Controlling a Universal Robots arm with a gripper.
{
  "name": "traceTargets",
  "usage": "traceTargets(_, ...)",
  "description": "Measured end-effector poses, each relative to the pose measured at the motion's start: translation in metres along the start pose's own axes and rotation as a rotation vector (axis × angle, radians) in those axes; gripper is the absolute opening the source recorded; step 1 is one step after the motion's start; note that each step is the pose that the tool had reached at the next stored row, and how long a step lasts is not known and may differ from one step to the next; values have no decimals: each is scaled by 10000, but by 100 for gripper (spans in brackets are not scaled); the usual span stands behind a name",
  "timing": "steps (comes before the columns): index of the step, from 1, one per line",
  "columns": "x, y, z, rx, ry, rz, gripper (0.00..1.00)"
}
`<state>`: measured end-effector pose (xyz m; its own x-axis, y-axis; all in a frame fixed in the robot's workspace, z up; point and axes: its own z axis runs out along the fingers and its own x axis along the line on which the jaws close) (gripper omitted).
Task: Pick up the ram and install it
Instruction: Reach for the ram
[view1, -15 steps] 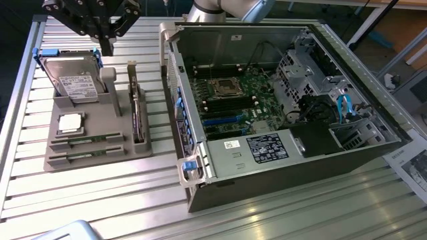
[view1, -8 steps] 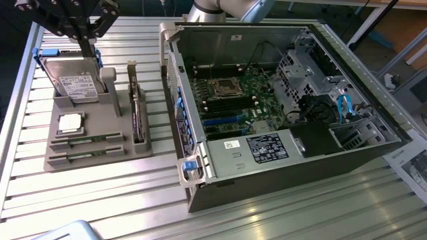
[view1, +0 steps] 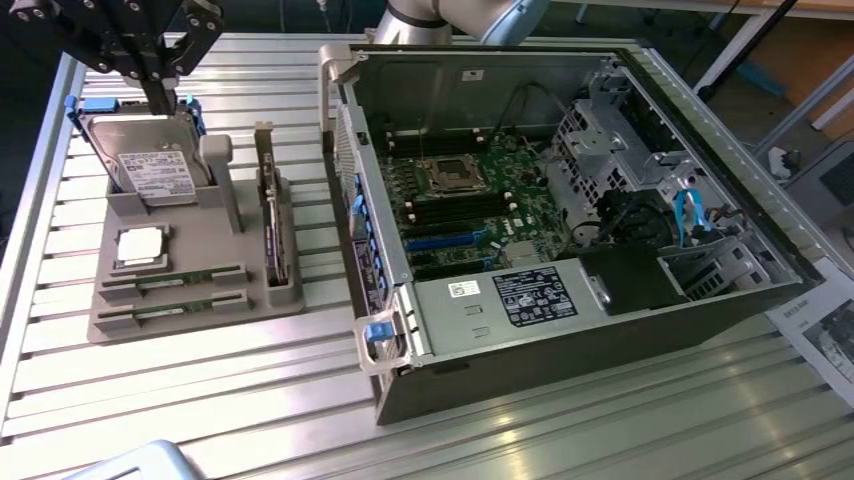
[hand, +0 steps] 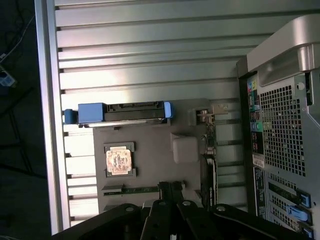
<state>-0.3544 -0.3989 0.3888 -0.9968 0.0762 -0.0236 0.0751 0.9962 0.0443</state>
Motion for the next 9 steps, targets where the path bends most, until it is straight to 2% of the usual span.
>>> traceTargets(4, 1, -1, 0, 0, 0, 1, 10)
traceTargets(9, -4, -68, -3, 0, 1, 0, 10)
